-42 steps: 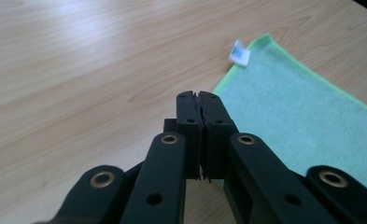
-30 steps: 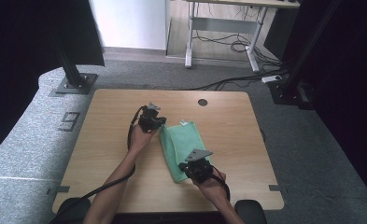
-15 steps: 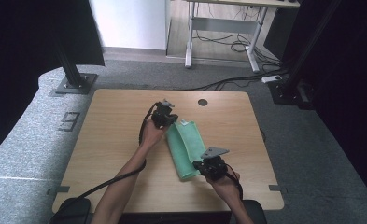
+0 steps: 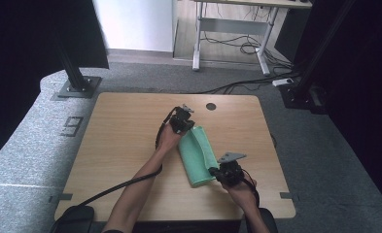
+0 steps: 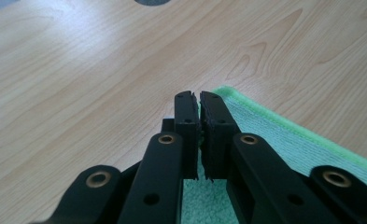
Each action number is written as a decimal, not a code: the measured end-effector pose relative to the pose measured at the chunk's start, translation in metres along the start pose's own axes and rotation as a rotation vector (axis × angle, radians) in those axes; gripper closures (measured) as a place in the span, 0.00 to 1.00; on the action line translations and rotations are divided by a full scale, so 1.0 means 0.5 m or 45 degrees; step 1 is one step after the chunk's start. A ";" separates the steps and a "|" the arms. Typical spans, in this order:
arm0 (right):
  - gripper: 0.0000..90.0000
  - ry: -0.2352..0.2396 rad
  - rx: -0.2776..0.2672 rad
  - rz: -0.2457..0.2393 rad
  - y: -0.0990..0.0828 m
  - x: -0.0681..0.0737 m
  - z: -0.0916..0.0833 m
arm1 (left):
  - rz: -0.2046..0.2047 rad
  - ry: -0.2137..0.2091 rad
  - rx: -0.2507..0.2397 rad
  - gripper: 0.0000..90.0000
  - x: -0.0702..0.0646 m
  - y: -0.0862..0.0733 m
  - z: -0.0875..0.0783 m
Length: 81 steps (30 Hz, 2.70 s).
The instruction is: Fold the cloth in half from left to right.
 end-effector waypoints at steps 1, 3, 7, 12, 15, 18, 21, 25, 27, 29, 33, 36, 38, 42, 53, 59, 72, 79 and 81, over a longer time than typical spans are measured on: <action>0.96 0.001 0.006 0.003 -0.002 -0.001 0.003 | 0.004 0.001 0.011 0.95 0.000 0.000 0.006; 0.96 -0.006 0.021 0.007 -0.006 -0.005 0.009 | 0.004 -0.001 0.010 0.95 -0.002 0.002 0.016; 0.96 -0.013 0.026 0.013 -0.009 -0.012 0.011 | 0.008 -0.013 0.011 0.94 -0.008 0.009 0.030; 0.95 -0.027 0.034 0.024 -0.013 -0.019 0.011 | 0.021 -0.009 0.019 0.93 -0.014 0.018 0.046; 0.95 -0.029 0.035 0.025 -0.014 -0.022 0.011 | 0.033 -0.008 0.004 0.93 -0.018 0.022 0.051; 0.95 -0.030 0.020 0.029 -0.012 -0.025 0.004 | 0.035 -0.016 -0.002 0.95 -0.022 0.027 0.052; 0.95 -0.030 0.019 0.033 -0.011 -0.026 -0.001 | 0.042 -0.016 -0.014 0.95 -0.026 0.031 0.052; 0.95 -0.036 0.019 0.031 -0.011 -0.028 -0.007 | 0.049 -0.005 -0.032 0.95 -0.026 0.035 0.053; 0.95 -0.046 0.021 0.036 -0.011 -0.029 -0.009 | 0.050 -0.015 -0.013 0.89 -0.025 0.035 0.057; 0.95 -0.055 0.035 0.036 -0.014 -0.032 -0.005 | 0.050 0.004 -0.008 0.76 -0.023 0.035 0.059; 0.86 -0.075 0.061 0.032 -0.022 -0.040 0.004 | 0.031 0.034 -0.044 0.62 -0.017 0.036 0.048; 0.76 -0.109 0.046 0.030 -0.023 -0.049 0.001 | 0.031 0.034 -0.072 0.53 -0.017 0.041 0.032; 0.69 -0.135 0.026 0.042 -0.023 -0.057 -0.004 | 0.031 0.020 -0.087 0.45 -0.019 0.046 0.018; 0.57 -0.175 -0.006 0.070 -0.025 -0.074 -0.005 | 0.058 -0.001 -0.087 0.38 -0.025 0.042 -0.002; 0.45 -0.185 0.066 0.032 -0.048 -0.094 0.051 | 0.043 0.066 -0.004 0.30 0.010 -0.058 -0.020; 0.41 -0.165 0.072 0.087 -0.055 -0.103 0.055 | -0.049 0.145 -0.024 0.29 0.052 -0.090 -0.028; 0.39 -0.167 0.067 0.101 -0.057 -0.105 0.056 | -0.048 0.152 -0.021 0.28 0.036 -0.126 -0.049; 0.38 -0.172 0.066 0.102 -0.056 -0.104 0.057 | -0.050 0.141 -0.030 0.28 0.020 -0.144 -0.072; 0.38 -0.173 0.065 0.101 -0.056 -0.104 0.057 | -0.026 0.159 0.025 0.28 0.022 -0.153 -0.063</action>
Point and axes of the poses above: each handheld gripper's, and its own axes: z roughly forward along the jaws, y roughly out of its top, x roughly to its left, the point moved 2 cm from there along z, roughly forward along the jaws, and after that the axes turned 11 degrees about -y, right-handed, at the moved point
